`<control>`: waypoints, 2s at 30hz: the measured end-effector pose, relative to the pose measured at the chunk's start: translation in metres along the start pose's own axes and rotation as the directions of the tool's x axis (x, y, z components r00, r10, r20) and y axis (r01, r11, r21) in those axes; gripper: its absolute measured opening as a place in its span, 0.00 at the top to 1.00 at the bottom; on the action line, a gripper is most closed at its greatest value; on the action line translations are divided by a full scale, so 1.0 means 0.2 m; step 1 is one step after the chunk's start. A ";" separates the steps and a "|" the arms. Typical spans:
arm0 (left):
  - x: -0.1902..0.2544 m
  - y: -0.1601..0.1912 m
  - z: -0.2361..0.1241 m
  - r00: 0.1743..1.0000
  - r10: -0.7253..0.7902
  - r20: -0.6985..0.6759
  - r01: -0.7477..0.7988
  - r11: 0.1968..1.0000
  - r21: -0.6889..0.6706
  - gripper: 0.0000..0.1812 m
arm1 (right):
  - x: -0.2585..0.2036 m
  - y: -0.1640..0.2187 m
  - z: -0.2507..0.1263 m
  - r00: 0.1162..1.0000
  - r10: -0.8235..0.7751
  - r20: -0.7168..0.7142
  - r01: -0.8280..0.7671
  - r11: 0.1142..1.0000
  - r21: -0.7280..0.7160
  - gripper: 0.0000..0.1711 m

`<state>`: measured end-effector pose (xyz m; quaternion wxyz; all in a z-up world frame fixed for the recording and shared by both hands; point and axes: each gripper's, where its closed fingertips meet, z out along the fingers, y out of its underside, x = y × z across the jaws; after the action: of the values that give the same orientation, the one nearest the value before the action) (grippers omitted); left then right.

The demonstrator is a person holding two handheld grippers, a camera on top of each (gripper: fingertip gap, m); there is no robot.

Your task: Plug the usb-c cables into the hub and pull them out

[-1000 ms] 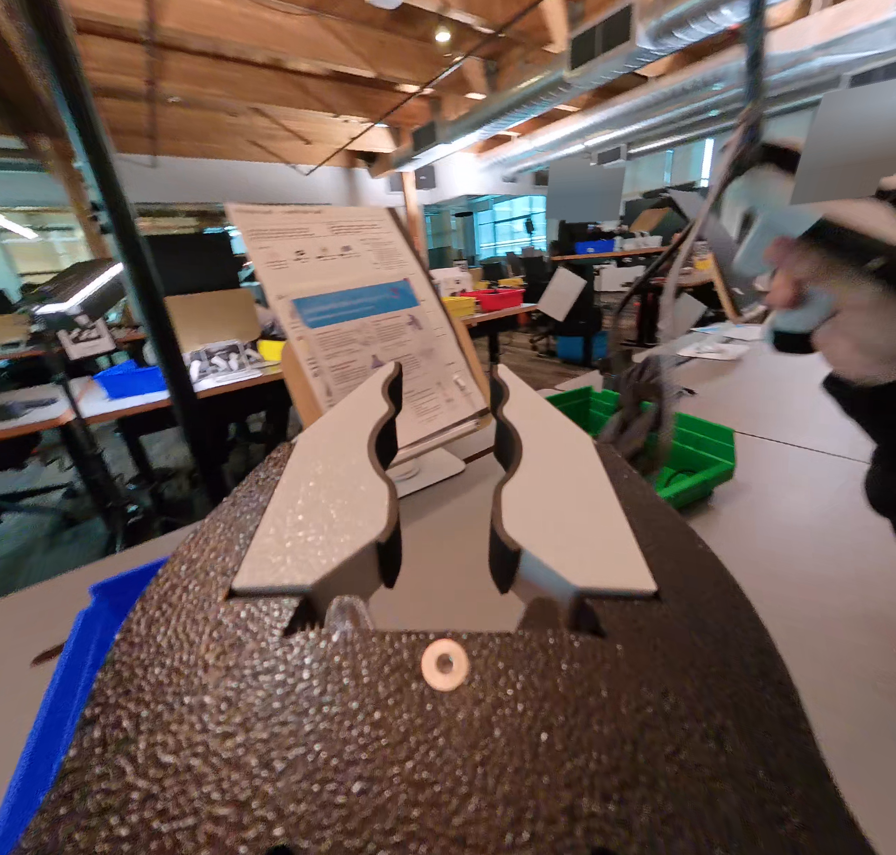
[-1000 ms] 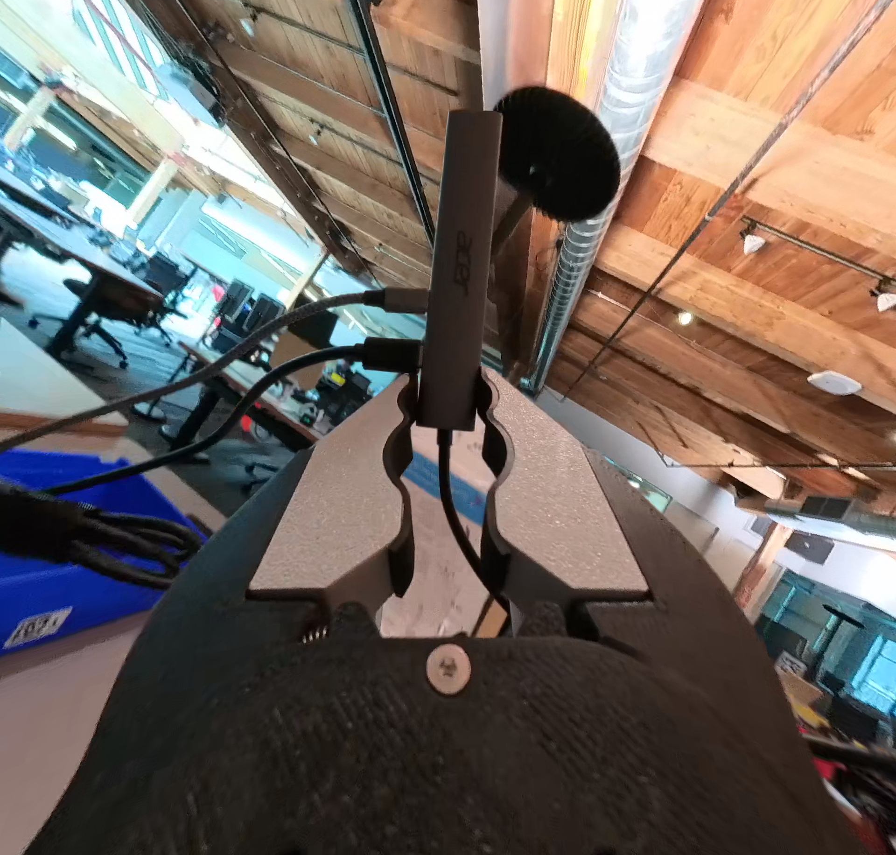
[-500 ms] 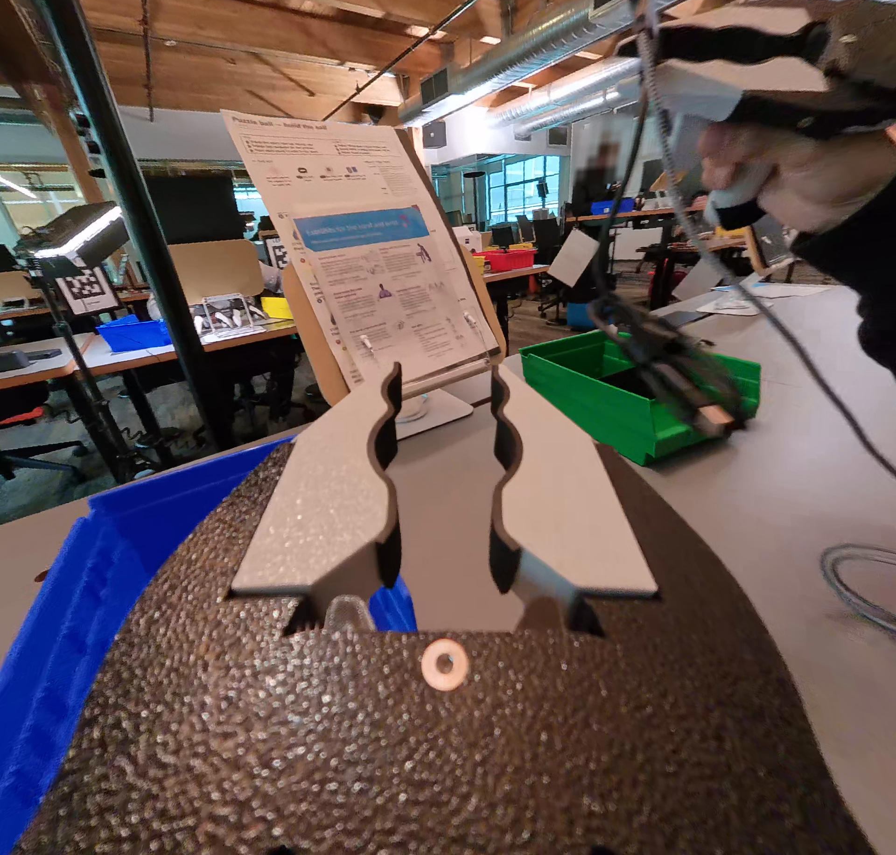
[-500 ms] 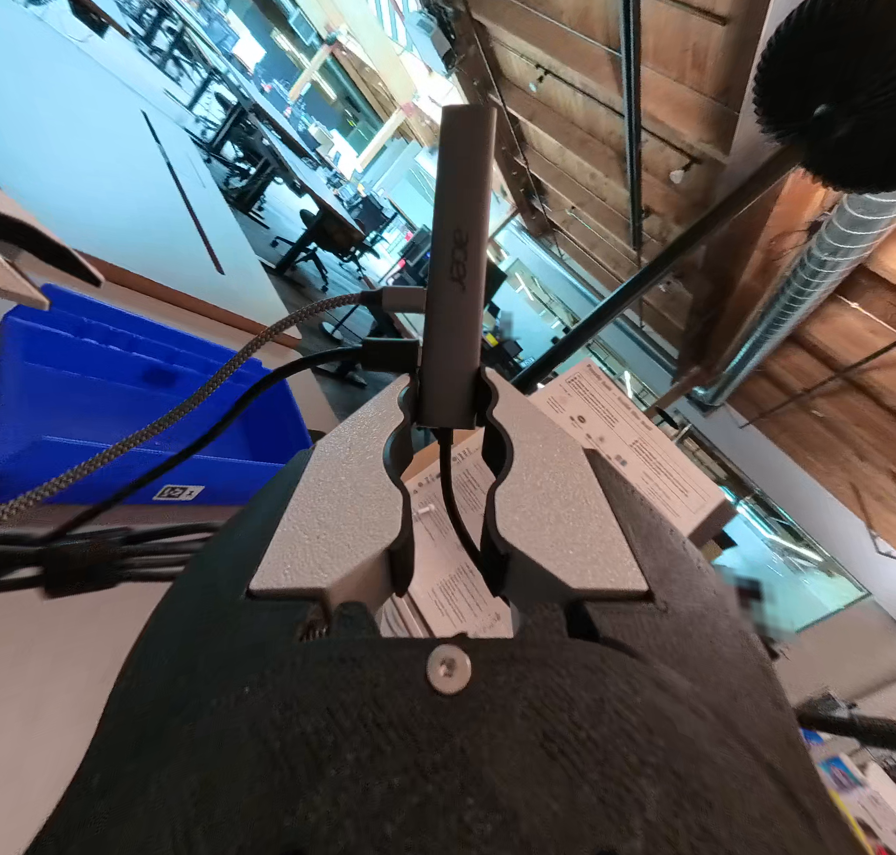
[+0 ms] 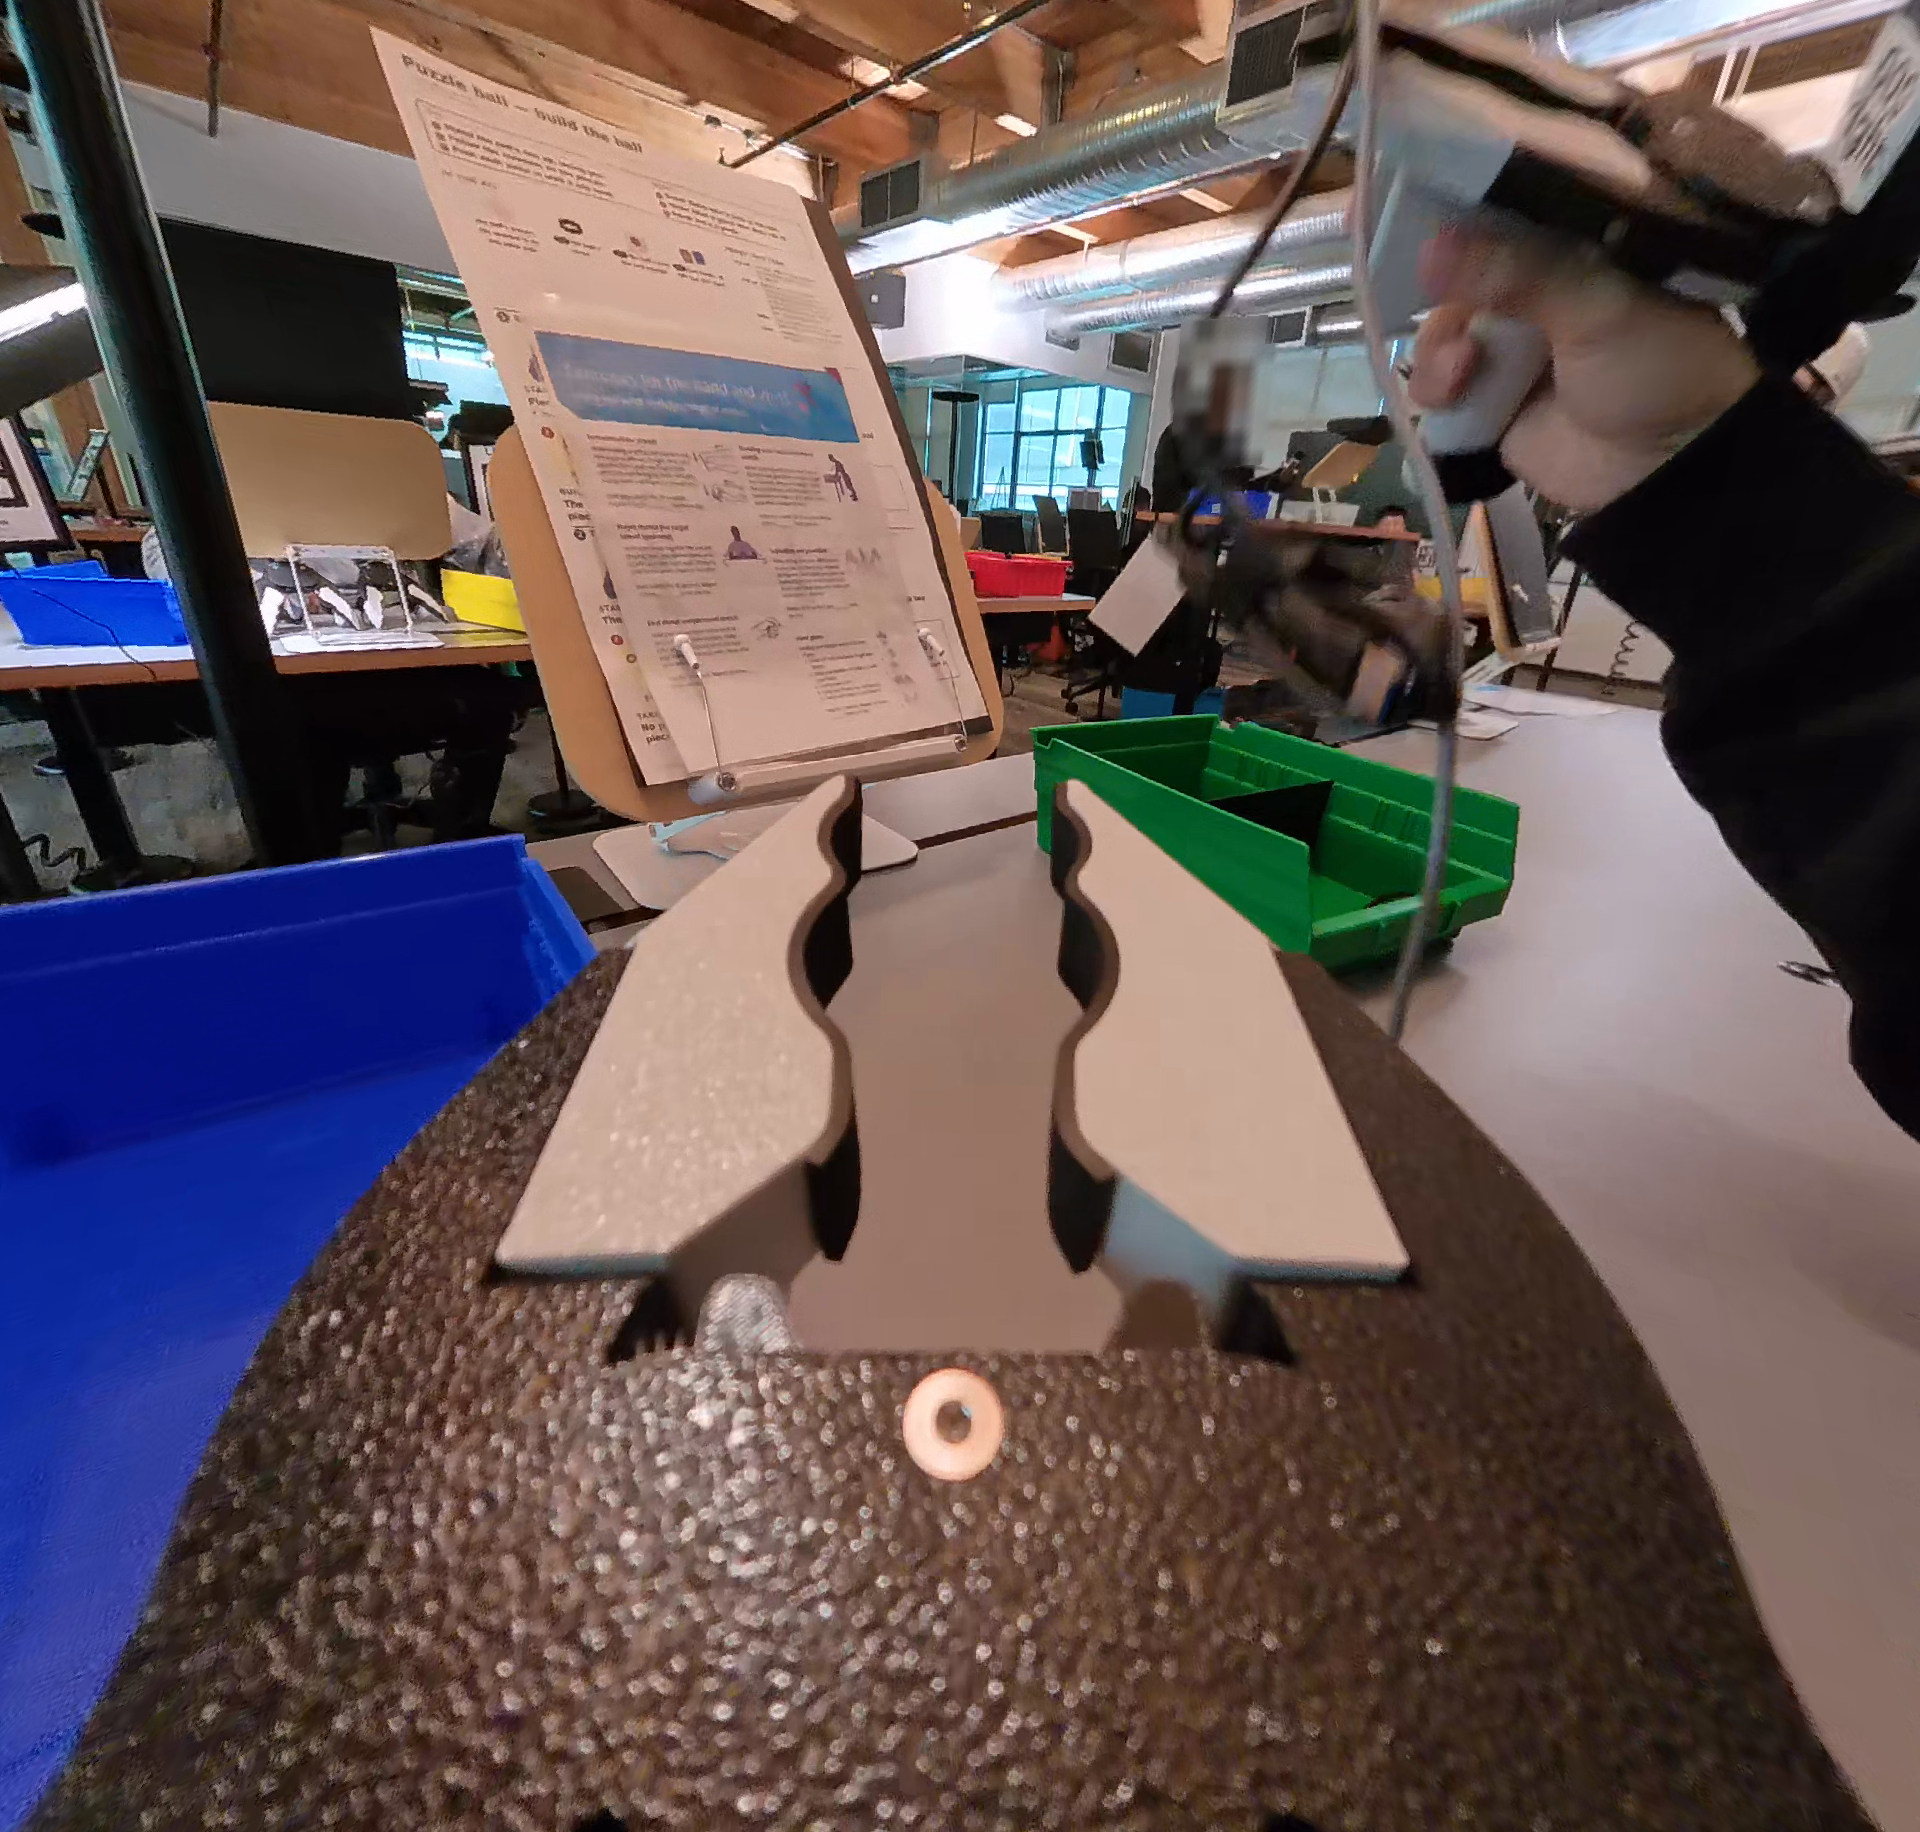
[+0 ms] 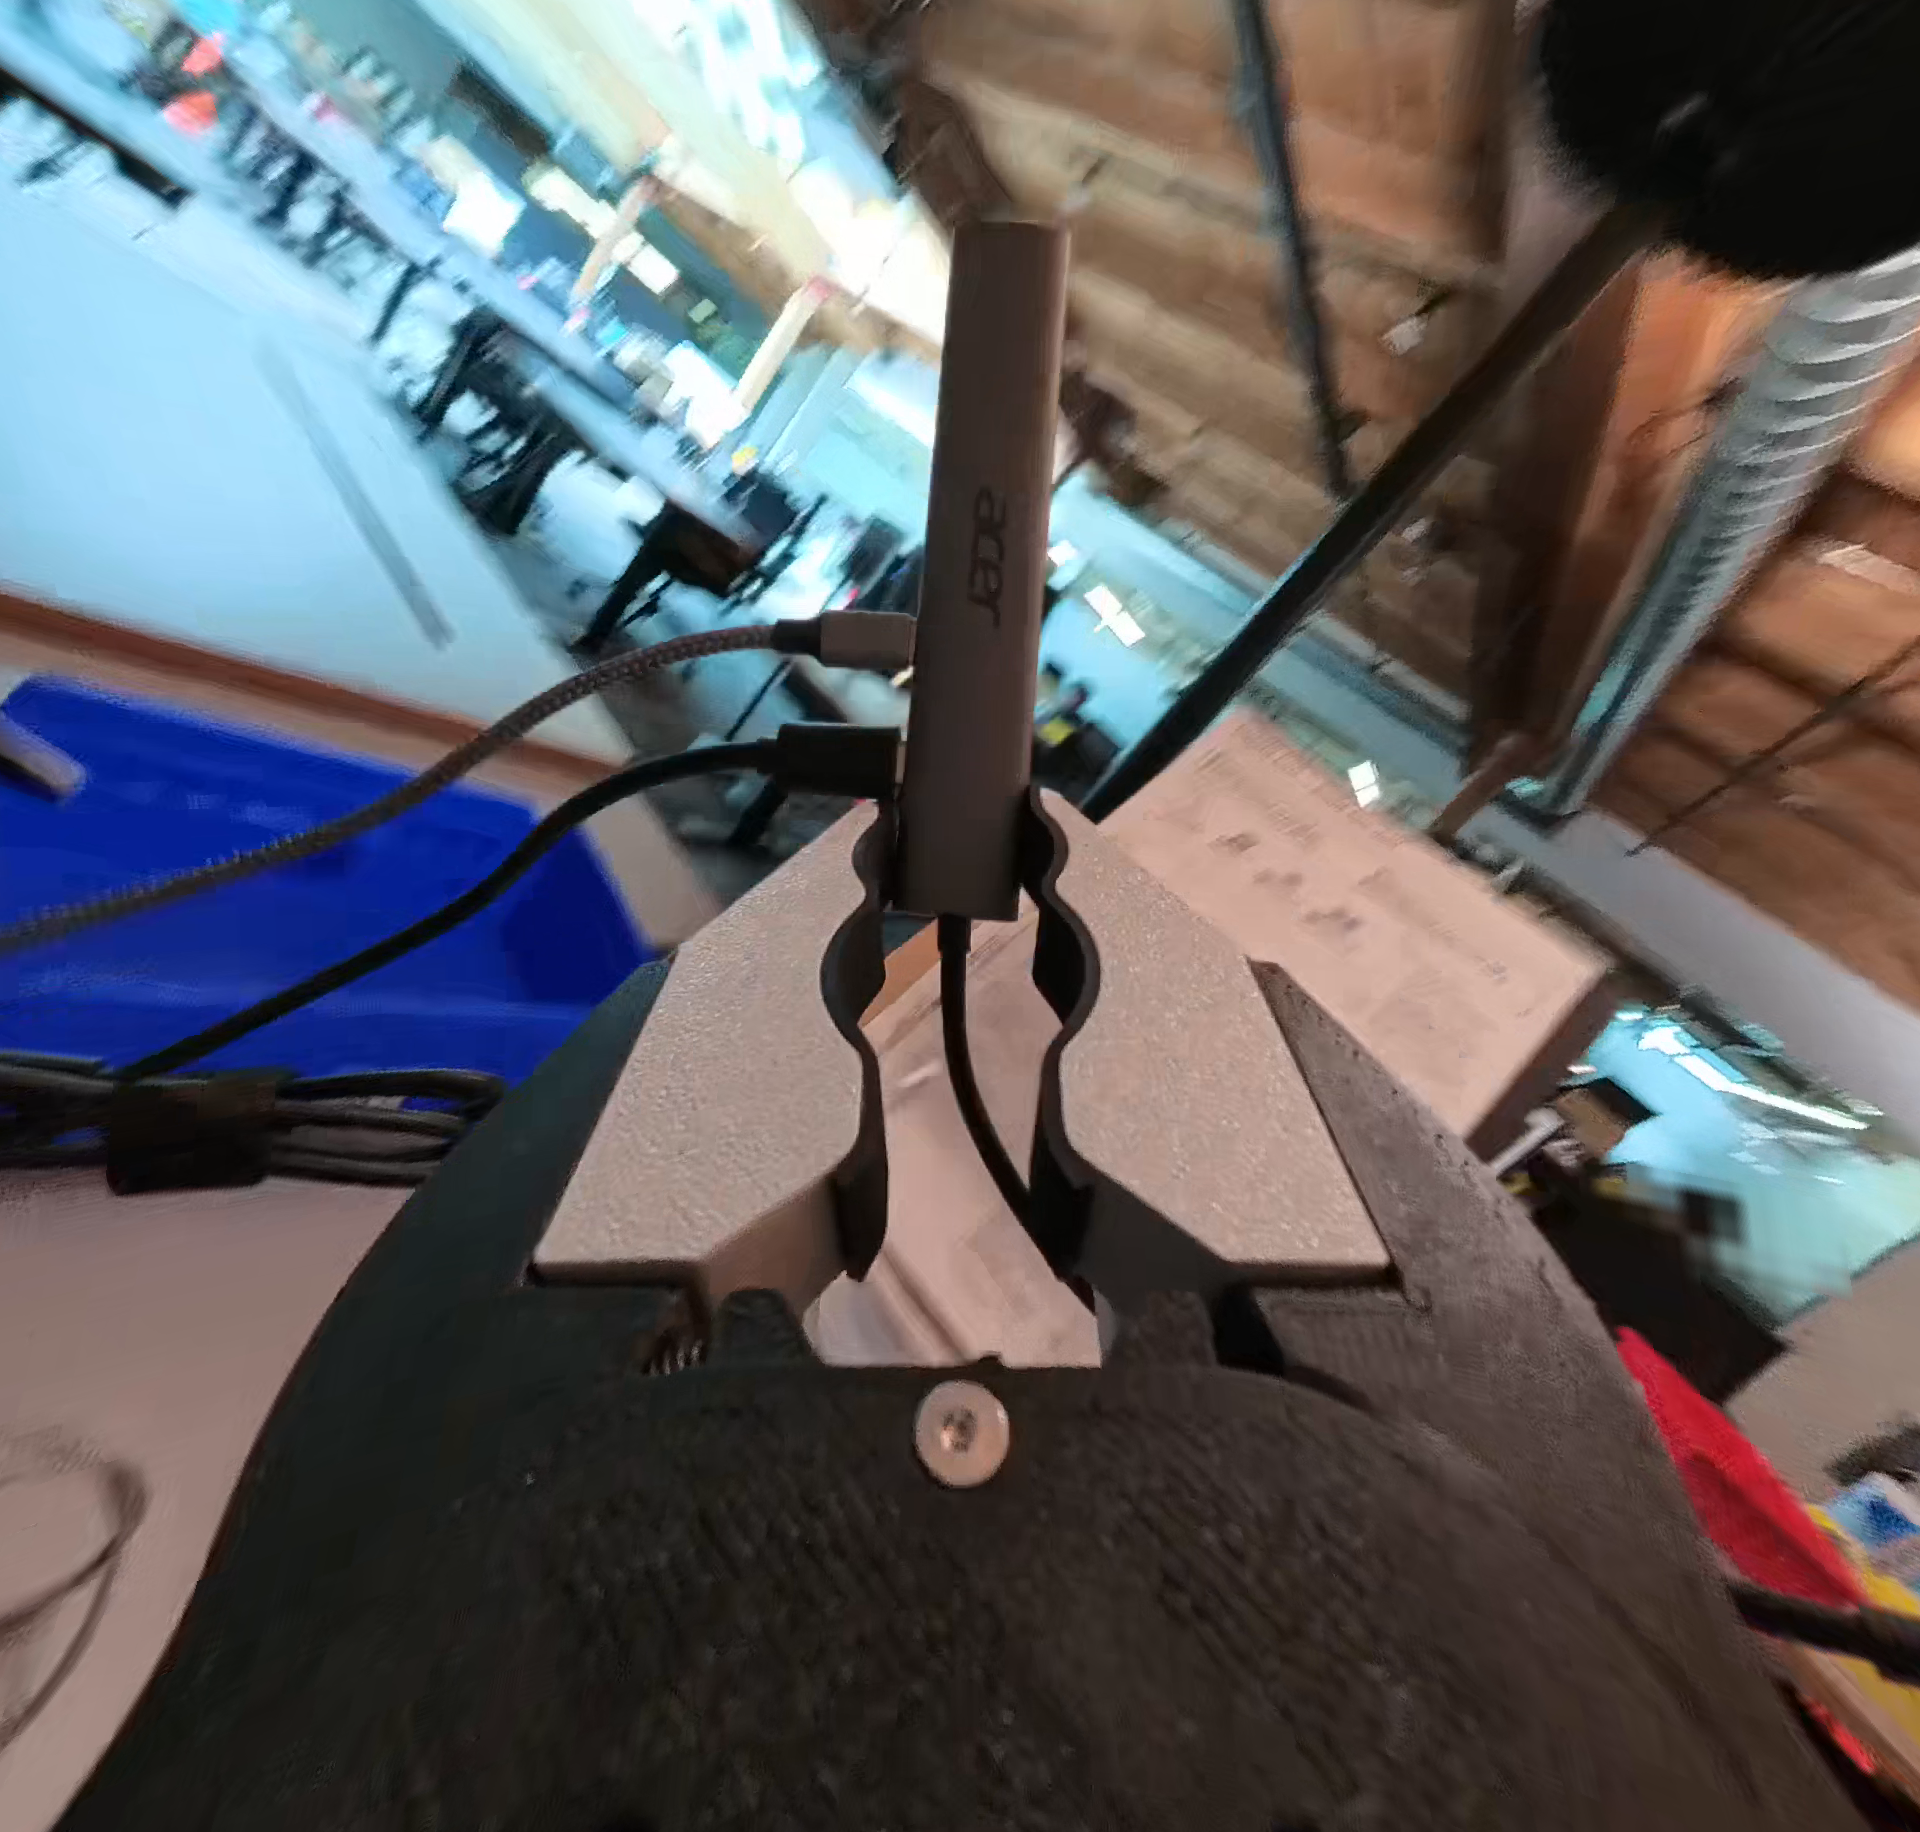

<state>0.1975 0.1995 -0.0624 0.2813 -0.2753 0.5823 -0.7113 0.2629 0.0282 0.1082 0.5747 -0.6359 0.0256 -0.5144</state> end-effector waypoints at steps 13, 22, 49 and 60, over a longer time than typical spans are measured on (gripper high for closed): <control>0.19 0.27 0.00 0.893 0.378 -0.245 -0.430 0.878 -0.211 0.65 | -1.18 0.74 -0.18 0.639 0.288 0.714 -0.040 0.939 -0.343 0.87; 0.34 0.51 -0.02 0.834 0.288 -0.471 -0.450 0.848 -0.279 0.64 | -1.40 0.69 -0.33 0.427 0.286 0.858 -0.144 0.958 -0.248 0.87; 0.27 0.63 0.11 0.935 0.139 -0.327 -0.272 0.870 -0.410 0.88 | -1.17 0.79 -0.23 0.641 0.443 0.626 -0.309 0.897 -0.318 0.61; -0.04 0.44 0.15 0.923 0.174 0.343 -0.127 0.980 -0.155 0.88 | -1.20 0.58 0.05 0.844 0.483 0.234 -0.440 0.872 -0.213 0.79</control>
<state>0.2324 0.1713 -0.1441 0.4170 -0.3712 0.5866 -0.5867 0.2221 0.1456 -0.1268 0.6298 -0.7187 0.1354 -0.2618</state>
